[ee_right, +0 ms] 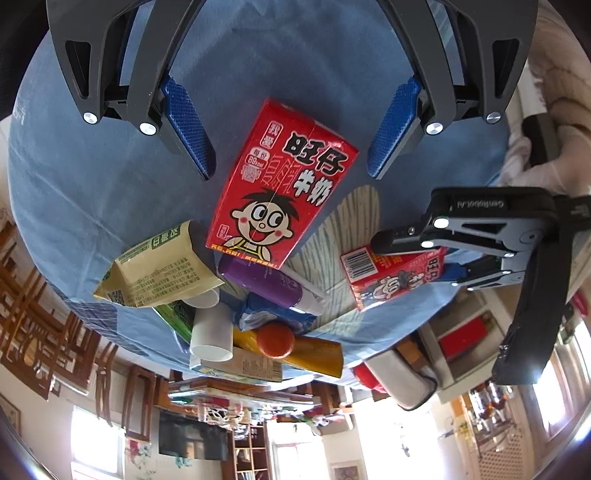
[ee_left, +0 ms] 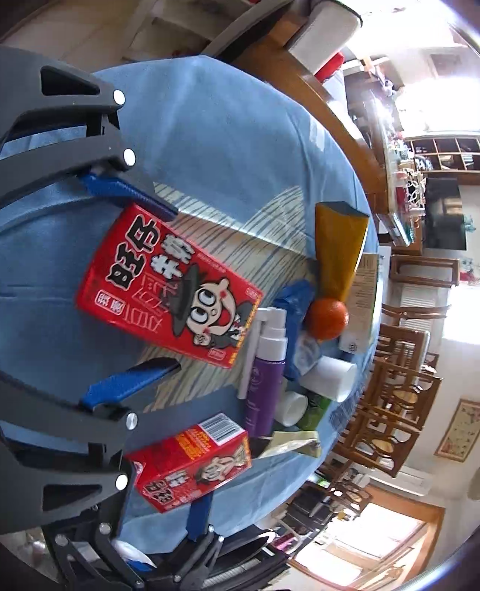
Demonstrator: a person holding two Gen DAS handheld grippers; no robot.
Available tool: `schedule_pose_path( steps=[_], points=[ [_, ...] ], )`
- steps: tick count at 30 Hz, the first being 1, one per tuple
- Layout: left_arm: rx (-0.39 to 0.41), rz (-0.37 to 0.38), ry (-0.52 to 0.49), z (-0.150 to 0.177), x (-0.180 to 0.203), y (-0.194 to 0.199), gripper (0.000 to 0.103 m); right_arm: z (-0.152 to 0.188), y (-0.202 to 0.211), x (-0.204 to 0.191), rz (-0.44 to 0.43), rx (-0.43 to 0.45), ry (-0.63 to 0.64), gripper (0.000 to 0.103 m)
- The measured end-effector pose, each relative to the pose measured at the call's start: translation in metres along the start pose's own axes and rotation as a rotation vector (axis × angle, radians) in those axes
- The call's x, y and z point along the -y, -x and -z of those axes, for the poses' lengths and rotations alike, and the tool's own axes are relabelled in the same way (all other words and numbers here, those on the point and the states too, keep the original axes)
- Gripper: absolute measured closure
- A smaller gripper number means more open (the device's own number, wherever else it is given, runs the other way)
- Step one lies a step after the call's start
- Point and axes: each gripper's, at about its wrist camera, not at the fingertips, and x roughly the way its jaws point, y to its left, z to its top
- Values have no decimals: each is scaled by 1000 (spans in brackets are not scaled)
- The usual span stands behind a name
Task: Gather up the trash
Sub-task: 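Grasp a red milk carton with the left tool while the right tool grasps another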
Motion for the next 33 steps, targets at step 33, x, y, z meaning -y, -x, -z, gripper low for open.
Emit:
schedule_pose_path(
  steps=[33],
  points=[
    [146,92,11,-6,78,45,53,43,89,70,10,157,-93,52]
  ],
)
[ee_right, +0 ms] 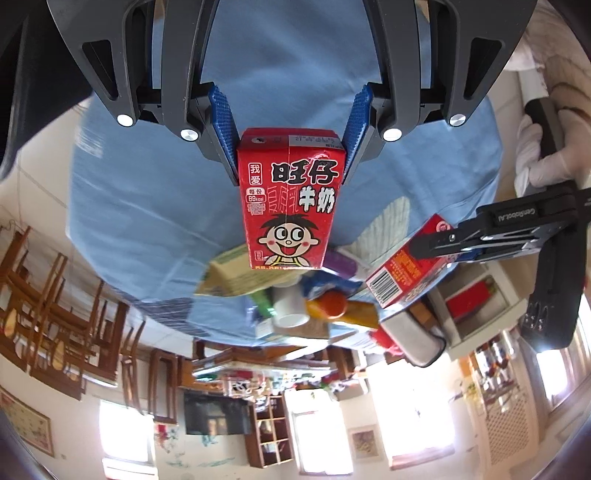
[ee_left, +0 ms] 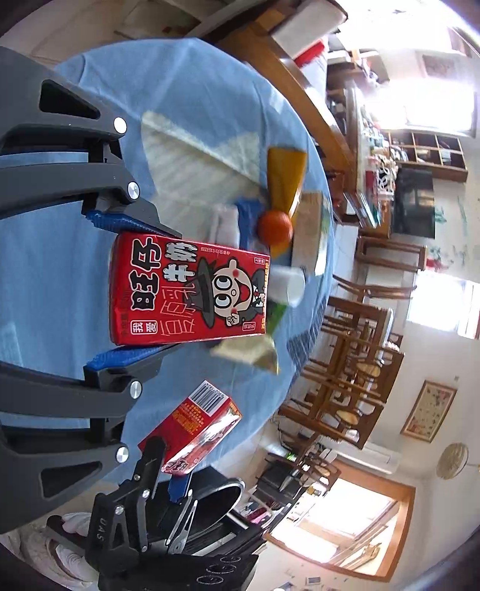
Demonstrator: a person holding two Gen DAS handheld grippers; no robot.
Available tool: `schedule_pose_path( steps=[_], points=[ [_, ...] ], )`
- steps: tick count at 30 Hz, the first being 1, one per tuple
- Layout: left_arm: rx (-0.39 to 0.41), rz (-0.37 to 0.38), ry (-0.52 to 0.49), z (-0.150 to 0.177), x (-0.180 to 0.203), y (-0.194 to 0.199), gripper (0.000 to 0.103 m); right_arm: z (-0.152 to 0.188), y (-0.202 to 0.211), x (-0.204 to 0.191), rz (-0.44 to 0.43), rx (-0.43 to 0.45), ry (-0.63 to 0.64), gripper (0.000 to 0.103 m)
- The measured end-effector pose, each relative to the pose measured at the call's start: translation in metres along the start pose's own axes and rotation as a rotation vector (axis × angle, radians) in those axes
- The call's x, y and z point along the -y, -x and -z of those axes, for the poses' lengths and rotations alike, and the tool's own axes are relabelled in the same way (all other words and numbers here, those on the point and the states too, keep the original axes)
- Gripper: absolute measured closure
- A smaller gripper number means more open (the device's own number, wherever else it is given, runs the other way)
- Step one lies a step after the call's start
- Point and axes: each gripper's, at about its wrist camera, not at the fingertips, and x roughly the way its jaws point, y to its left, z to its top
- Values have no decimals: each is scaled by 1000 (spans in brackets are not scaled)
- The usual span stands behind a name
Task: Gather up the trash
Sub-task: 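Grasp a red milk carton with the left tool while the right tool grasps another, then carry both red cartons over the black bin and open both tools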
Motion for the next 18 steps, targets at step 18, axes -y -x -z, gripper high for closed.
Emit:
schedule_pose_path(
  steps=[18],
  points=[
    [-16,113,-166,-13,131,-33,53,43,92,111,77,132,-198,52]
  ],
)
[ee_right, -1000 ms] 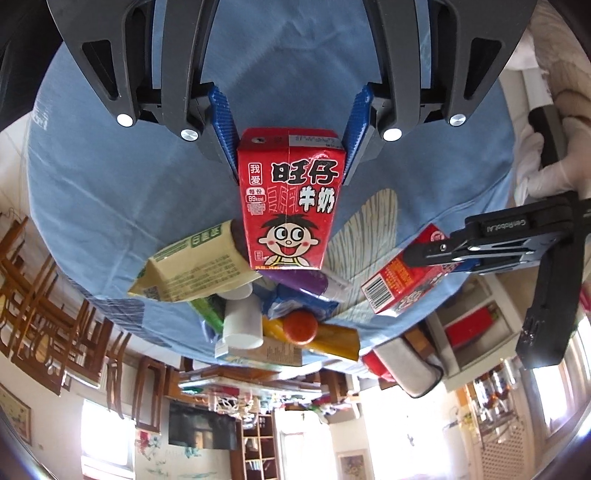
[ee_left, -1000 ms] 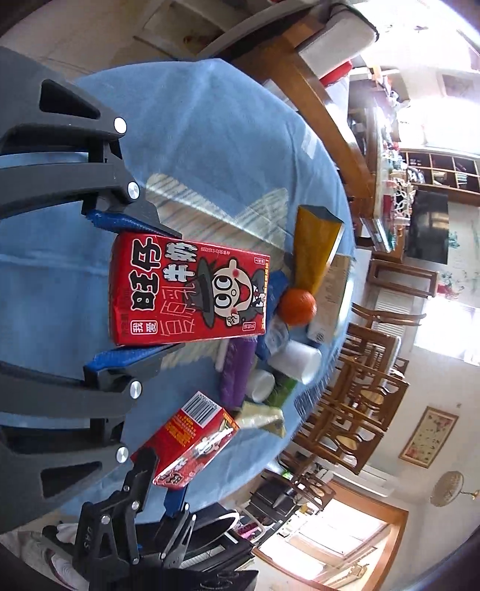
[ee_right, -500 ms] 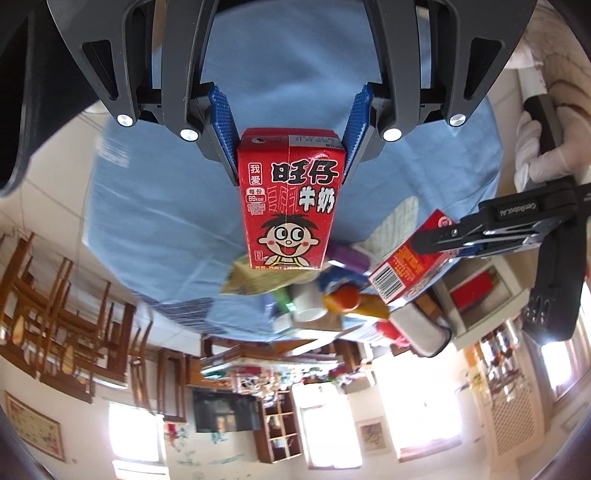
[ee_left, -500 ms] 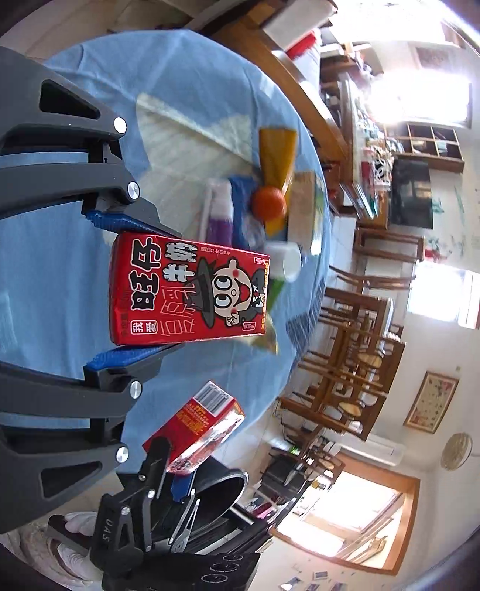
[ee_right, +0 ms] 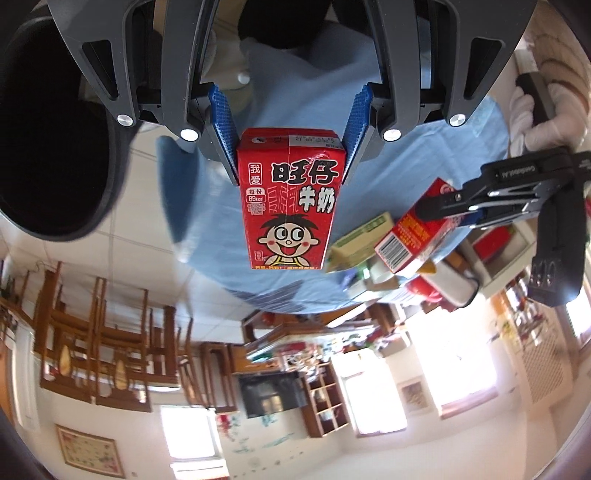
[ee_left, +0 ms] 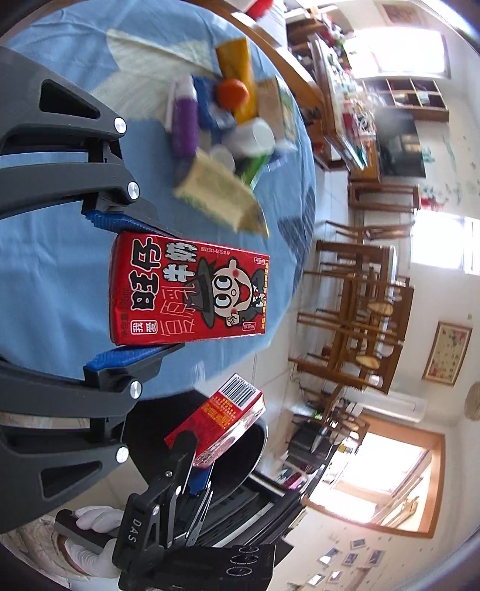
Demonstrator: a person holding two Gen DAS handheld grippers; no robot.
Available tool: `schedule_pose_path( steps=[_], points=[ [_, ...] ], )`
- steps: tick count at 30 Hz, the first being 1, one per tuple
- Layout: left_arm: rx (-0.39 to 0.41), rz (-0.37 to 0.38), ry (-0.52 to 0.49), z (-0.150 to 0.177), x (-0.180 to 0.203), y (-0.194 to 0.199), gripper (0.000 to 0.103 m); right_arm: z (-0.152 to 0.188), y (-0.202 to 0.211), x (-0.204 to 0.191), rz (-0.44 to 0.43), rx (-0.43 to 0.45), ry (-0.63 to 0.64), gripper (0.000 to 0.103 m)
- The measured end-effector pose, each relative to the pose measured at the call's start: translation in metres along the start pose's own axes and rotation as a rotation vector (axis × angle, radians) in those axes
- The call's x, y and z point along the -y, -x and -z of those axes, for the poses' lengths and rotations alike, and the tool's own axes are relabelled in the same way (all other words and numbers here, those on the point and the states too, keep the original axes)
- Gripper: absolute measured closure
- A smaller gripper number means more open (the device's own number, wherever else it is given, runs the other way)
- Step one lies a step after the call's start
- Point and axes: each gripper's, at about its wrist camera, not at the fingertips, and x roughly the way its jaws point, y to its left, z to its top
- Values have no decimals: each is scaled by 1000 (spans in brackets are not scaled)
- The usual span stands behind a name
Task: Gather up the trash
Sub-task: 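Carry both red cartons over the black bin and open both tools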
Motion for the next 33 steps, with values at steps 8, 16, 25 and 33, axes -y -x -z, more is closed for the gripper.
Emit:
schedule_pose_path(
  steps=[8,16,25,33],
  points=[
    [-23,72,-82,-14,60,-29,53,13,32,59,51,45,-107,52],
    [-53,140,-153,-23,113,-60,53,33,60,117,97,74,-199,52],
    [-105,222,-237,-23,174,-101,53,61,90,175,155,95,-286,52],
    [-160,265,-301,-18,216,-135,53,89,112,221,239,106,-348,52]
  ],
)
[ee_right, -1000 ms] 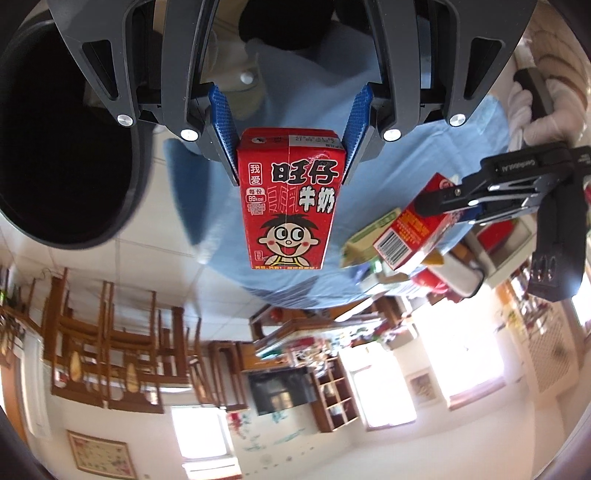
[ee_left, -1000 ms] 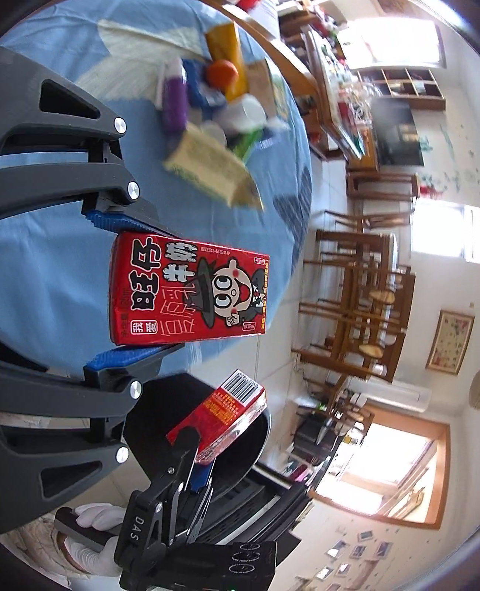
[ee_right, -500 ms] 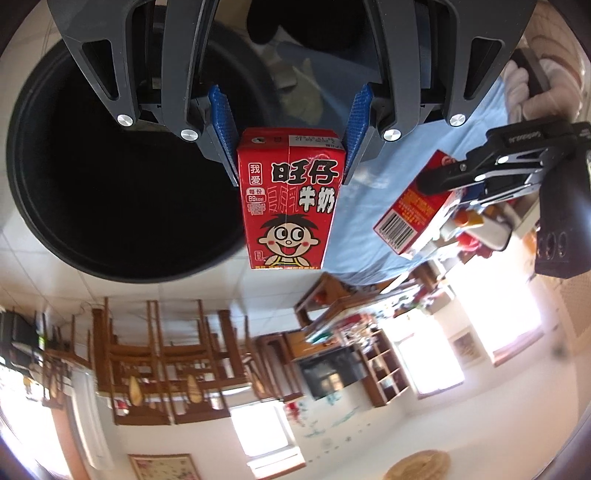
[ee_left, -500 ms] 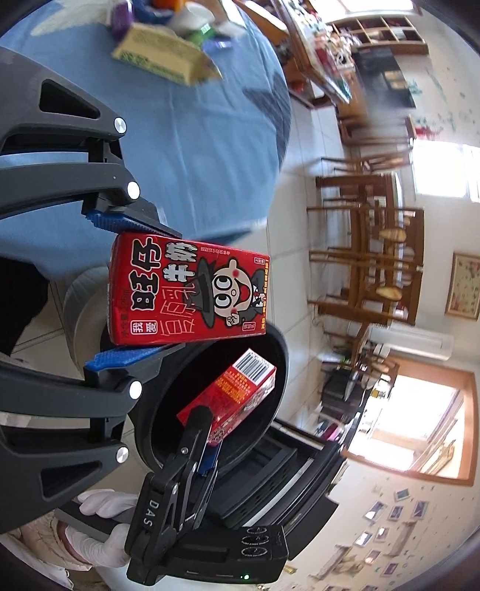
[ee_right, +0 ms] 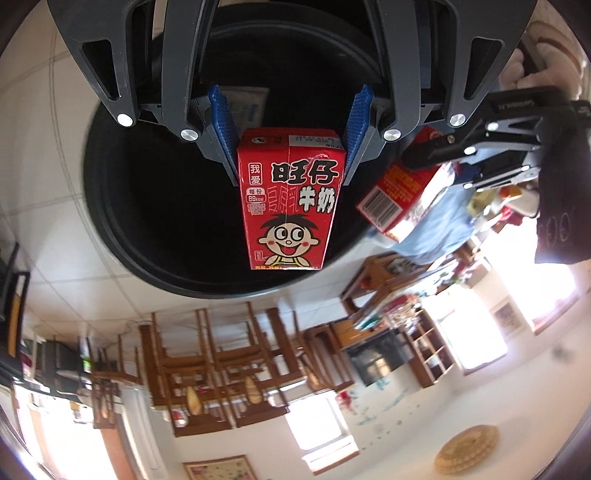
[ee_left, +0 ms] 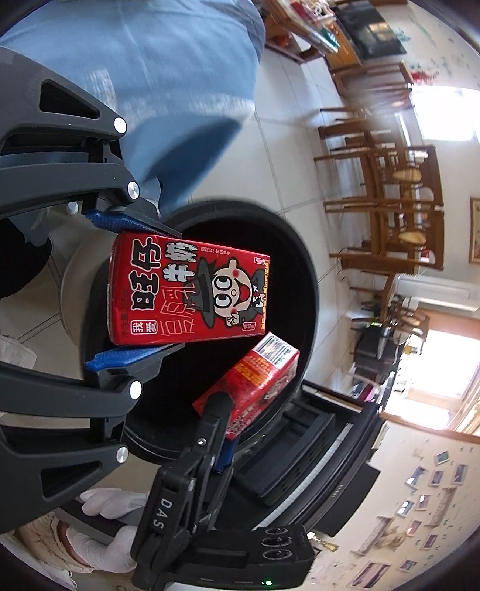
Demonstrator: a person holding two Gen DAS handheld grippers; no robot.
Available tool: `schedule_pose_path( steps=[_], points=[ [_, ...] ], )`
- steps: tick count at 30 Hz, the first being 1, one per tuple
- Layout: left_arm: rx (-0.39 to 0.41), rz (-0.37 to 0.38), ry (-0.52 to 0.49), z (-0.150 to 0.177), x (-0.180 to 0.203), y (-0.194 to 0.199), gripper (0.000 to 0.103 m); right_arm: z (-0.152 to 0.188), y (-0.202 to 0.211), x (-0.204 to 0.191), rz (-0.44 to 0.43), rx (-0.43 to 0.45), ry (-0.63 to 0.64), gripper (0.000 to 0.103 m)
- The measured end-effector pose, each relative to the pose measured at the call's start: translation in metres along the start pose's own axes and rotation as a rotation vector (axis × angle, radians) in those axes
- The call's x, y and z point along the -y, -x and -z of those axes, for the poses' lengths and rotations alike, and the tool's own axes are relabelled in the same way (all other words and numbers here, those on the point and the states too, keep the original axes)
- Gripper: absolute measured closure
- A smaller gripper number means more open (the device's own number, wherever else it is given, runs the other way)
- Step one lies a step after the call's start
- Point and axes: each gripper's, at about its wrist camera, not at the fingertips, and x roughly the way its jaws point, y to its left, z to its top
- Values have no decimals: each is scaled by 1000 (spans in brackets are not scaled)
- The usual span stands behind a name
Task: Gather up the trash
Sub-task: 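Carry both red cartons over the black bin and open both tools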
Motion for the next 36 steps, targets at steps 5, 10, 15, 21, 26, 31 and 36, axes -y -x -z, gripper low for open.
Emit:
schedule_pose_path(
  steps=[5,10,15,21,26,31,36],
  points=[
    [-27,2,-26,-3,11,-18,53,6,0,19,19,-4,-15,52],
    [-49,-9,-40,-3,16,-29,53,7,-3,29,36,1,-15,51],
    [-48,-16,-44,-2,16,-29,52,1,-7,29,39,8,-20,51],
    [-44,-17,-67,0,23,-26,52,0,-7,28,44,5,-30,51],
    [-44,-23,-77,-2,28,-25,51,0,-4,25,46,12,-30,51],
    [-35,-20,-71,3,25,-16,51,-3,2,19,44,25,-29,40],
    [1,-24,-55,10,20,2,46,-6,6,1,34,30,-4,40]
  ],
)
